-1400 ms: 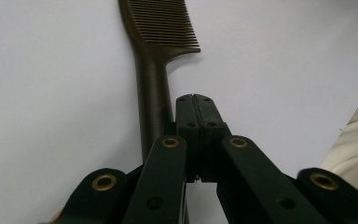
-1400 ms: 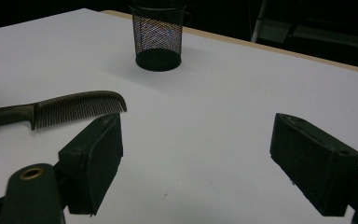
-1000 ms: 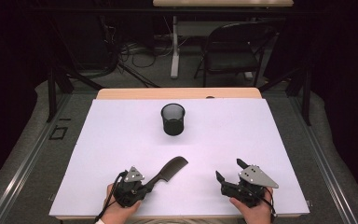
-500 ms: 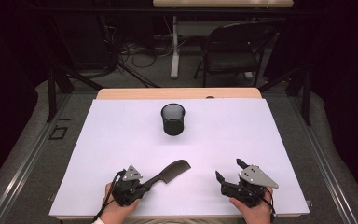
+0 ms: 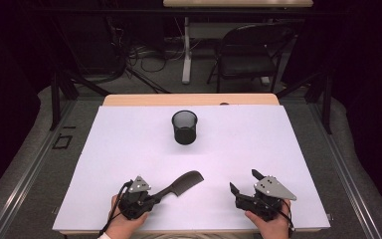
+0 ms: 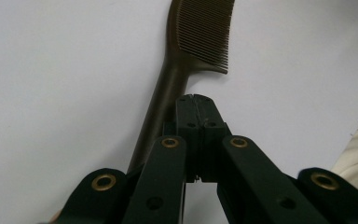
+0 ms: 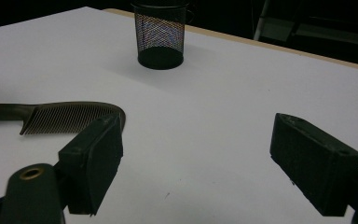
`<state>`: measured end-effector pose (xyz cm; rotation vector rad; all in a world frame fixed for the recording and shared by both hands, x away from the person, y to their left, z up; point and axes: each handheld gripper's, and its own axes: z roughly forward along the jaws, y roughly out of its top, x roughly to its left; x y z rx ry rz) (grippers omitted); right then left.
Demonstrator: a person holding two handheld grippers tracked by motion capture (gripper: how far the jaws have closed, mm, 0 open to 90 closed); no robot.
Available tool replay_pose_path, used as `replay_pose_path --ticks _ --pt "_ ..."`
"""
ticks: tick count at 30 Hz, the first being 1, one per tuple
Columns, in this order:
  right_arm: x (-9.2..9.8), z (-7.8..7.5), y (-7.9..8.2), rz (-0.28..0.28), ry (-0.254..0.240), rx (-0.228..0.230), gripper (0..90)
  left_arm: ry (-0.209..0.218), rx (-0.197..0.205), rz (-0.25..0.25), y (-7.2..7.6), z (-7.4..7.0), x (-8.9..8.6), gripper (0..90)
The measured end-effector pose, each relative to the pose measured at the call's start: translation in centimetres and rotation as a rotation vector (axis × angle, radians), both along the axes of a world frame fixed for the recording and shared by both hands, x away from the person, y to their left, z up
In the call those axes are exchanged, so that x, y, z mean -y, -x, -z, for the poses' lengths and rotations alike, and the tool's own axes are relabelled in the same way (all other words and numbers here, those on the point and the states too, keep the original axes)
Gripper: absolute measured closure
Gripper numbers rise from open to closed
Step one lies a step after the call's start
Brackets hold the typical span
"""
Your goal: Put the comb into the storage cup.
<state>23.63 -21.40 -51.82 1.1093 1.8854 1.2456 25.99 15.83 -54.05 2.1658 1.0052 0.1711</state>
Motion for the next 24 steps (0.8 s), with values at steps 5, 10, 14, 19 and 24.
replay_pose_path --ticks 5,10,14,19,24 --pt "0.0 0.0 0.0 -0.004 0.001 0.004 16.9 0.031 0.015 -0.021 -0.2 -0.5 -0.7 87.7" --pt "-0.1 0.0 0.1 -0.01 0.0 0.003 16.9 0.061 0.033 -0.033 -0.4 -0.8 -1.3 82.9" --pt "-0.2 0.1 0.1 -0.015 0.003 0.007 16.9 0.071 0.046 -0.043 -0.4 -0.9 -1.6 79.4" --pt "-0.2 0.1 0.1 -0.018 0.003 0.005 16.9 0.092 0.044 -0.066 -0.7 -1.1 -2.3 77.4" --pt "-0.3 0.1 0.1 -0.02 0.003 0.003 16.9 0.111 0.058 -0.08 -0.9 -1.3 -3.0 73.0"
